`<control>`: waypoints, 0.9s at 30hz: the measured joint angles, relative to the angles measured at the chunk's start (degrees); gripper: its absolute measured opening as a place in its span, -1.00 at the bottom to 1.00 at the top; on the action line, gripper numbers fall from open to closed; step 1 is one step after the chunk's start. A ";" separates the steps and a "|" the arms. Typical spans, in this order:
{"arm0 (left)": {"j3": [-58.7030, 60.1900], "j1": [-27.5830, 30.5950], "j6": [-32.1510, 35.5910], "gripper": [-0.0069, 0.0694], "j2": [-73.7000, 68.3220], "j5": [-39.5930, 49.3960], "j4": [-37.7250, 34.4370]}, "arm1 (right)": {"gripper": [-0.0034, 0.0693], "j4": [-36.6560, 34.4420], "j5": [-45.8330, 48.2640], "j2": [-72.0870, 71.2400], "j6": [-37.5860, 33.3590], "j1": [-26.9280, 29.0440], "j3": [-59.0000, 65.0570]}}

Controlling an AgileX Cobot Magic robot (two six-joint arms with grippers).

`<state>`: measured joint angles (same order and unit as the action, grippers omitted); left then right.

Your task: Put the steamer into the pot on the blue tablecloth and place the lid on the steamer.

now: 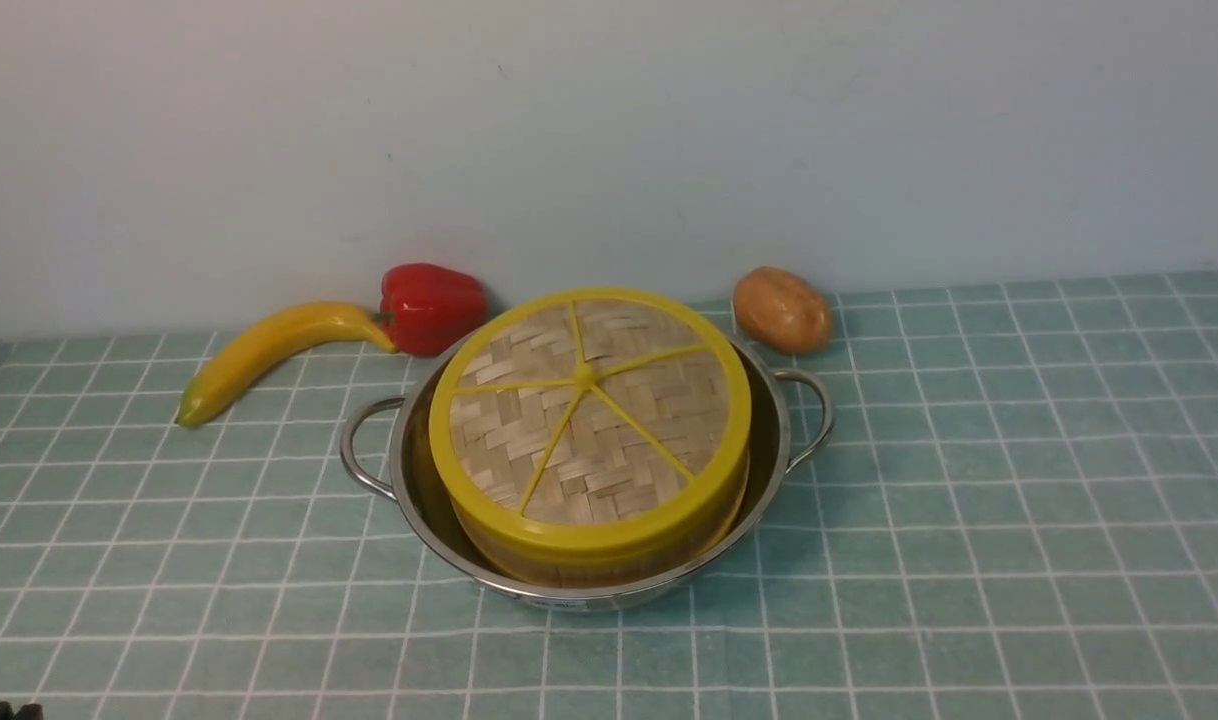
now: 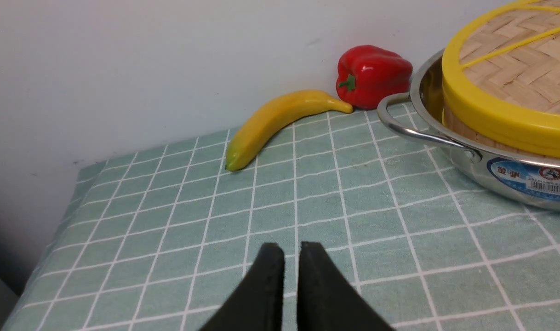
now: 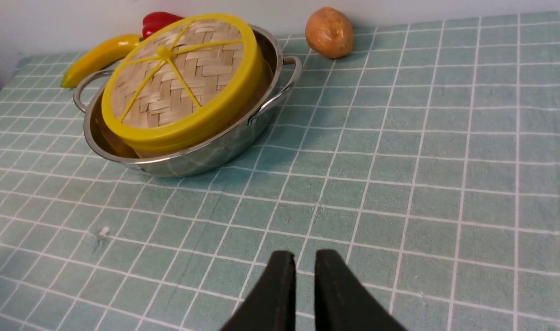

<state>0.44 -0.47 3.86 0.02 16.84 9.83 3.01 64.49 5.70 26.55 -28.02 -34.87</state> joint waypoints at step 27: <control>0.00 0.00 0.04 -0.59 0.00 -0.14 -0.05 | -0.47 14.96 -48.31 -5.56 -2.45 25.92 35.27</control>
<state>0.44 -0.47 3.90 0.02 16.71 9.78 17.96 16.18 0.15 24.10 -2.10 0.41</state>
